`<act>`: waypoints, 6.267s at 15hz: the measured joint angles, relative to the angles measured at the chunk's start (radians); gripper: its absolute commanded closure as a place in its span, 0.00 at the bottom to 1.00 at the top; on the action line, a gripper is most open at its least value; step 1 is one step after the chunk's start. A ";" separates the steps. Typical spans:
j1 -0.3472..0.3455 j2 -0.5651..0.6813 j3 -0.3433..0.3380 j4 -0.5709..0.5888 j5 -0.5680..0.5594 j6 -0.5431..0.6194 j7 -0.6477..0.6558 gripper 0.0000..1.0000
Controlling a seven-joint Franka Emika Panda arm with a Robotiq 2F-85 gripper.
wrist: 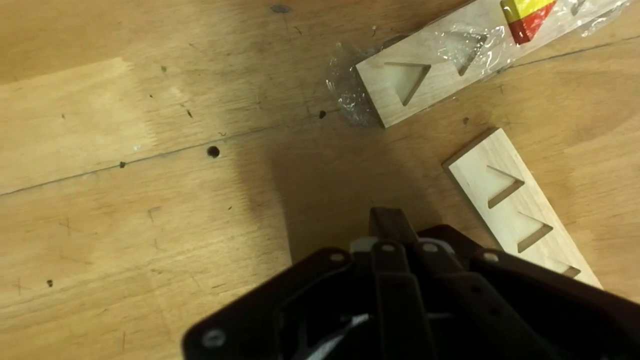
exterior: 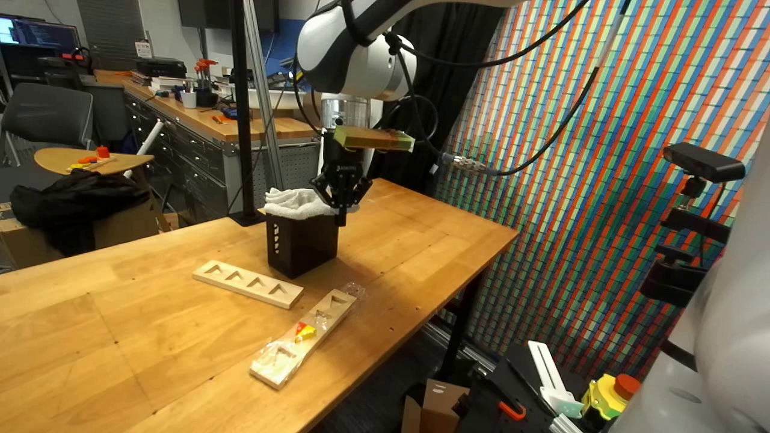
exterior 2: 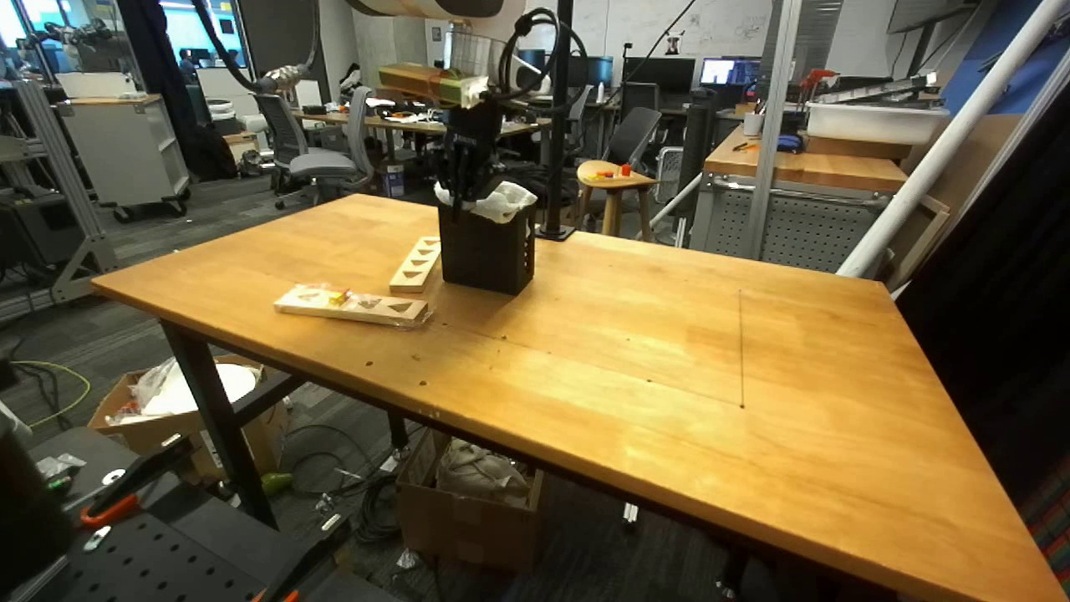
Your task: Pick the cloth and shove it in the box
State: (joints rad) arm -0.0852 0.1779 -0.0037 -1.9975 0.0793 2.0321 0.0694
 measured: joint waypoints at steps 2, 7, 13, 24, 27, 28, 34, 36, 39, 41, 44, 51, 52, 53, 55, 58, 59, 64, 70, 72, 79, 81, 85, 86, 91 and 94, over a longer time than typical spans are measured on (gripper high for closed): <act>0.000 0.000 0.000 0.017 -0.019 0.000 0.000 0.99; 0.013 0.004 0.000 0.085 -0.054 0.000 -0.001 0.99; 0.035 0.043 0.004 0.149 -0.046 0.012 -0.013 0.99; 0.044 0.139 0.009 0.203 -0.009 0.064 -0.078 0.99; 0.045 0.160 0.009 0.229 -0.009 0.061 -0.104 0.99; 0.045 0.169 0.009 0.239 -0.009 0.059 -0.115 0.99; 0.036 0.264 0.013 0.282 0.041 0.031 -0.215 0.99; 0.022 0.312 0.021 0.297 0.078 0.014 -0.258 0.99; -0.006 0.382 0.039 0.335 0.131 -0.025 -0.312 0.99; -0.024 0.411 0.049 0.369 0.157 -0.063 -0.336 0.99; -0.035 0.436 0.055 0.406 0.165 -0.103 -0.344 0.99; -0.018 0.372 0.052 0.423 0.114 -0.103 -0.317 0.99; -0.013 0.349 0.050 0.422 0.096 -0.103 -0.307 0.99; -0.007 0.325 0.048 0.421 0.080 -0.103 -0.297 0.99; 0.000 0.286 0.046 0.419 0.053 -0.103 -0.280 0.99; 0.007 0.254 0.046 0.420 0.023 -0.103 -0.271 0.99; 0.010 0.251 0.046 0.420 0.017 -0.103 -0.271 0.99; 0.026 0.253 0.046 0.426 0.009 -0.103 -0.271 0.99; 0.054 0.277 0.046 0.455 0.004 -0.112 -0.268 0.99; 0.059 0.287 0.046 0.464 0.004 -0.115 -0.265 0.99; 0.064 0.325 0.048 0.498 0.004 -0.119 -0.263 0.99; 0.064 0.335 0.048 0.507 0.004 -0.119 -0.263 0.99; 0.063 0.353 0.048 0.516 0.004 -0.119 -0.263 0.99; 0.061 0.357 0.048 0.516 0.004 -0.119 -0.263 0.99; 0.047 0.377 0.047 0.516 0.004 -0.119 -0.263 0.99; 0.037 0.384 0.047 0.516 0.004 -0.119 -0.264 0.99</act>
State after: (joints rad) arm -0.0482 0.5623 0.0432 -1.4815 0.0837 1.9129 -0.1948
